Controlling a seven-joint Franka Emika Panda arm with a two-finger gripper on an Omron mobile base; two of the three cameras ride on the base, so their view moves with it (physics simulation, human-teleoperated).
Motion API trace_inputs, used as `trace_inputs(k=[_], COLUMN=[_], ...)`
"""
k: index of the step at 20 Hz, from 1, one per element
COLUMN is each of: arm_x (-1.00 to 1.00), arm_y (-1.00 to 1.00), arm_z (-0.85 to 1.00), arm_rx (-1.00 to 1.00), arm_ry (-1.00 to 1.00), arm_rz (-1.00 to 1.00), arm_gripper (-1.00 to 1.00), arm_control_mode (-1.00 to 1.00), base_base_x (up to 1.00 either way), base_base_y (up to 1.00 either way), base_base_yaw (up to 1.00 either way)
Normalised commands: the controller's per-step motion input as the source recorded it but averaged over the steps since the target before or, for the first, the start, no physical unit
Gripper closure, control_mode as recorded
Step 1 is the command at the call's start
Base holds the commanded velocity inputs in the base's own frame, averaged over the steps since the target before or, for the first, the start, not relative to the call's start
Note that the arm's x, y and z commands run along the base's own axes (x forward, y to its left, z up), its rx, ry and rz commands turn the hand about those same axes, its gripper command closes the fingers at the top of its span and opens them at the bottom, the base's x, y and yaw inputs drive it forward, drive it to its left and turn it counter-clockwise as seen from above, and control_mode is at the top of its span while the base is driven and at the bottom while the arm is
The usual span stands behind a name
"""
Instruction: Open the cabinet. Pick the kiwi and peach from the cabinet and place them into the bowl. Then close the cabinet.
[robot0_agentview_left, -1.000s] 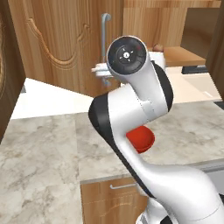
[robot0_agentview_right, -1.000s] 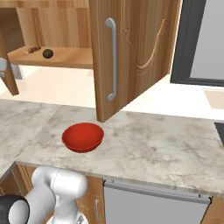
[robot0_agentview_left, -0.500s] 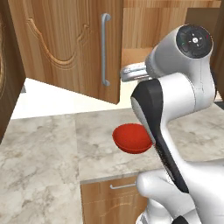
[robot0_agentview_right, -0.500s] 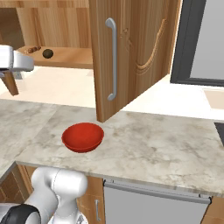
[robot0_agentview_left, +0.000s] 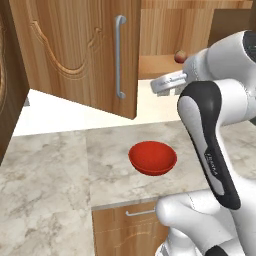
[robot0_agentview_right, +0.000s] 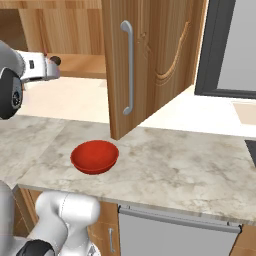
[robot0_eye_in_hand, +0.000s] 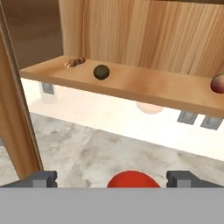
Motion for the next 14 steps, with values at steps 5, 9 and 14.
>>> trace_inputs(k=[5,9,14], arm_x=[0.27,0.41,0.51], arm_y=[-0.04,0.0,0.04], arm_z=[0.0,-0.04,-0.11], arm_rx=[0.08,0.05,0.01], arm_ry=[0.0,0.0,0.0], arm_rz=[0.19,0.15,0.09], arm_gripper=[-1.0,-1.0,-1.0], arm_control_mode=[-1.0,-1.0,-1.0], base_base_x=[0.0,0.0,0.0], base_base_y=[0.0,0.0,0.0], base_base_yaw=[0.0,0.0,0.0])
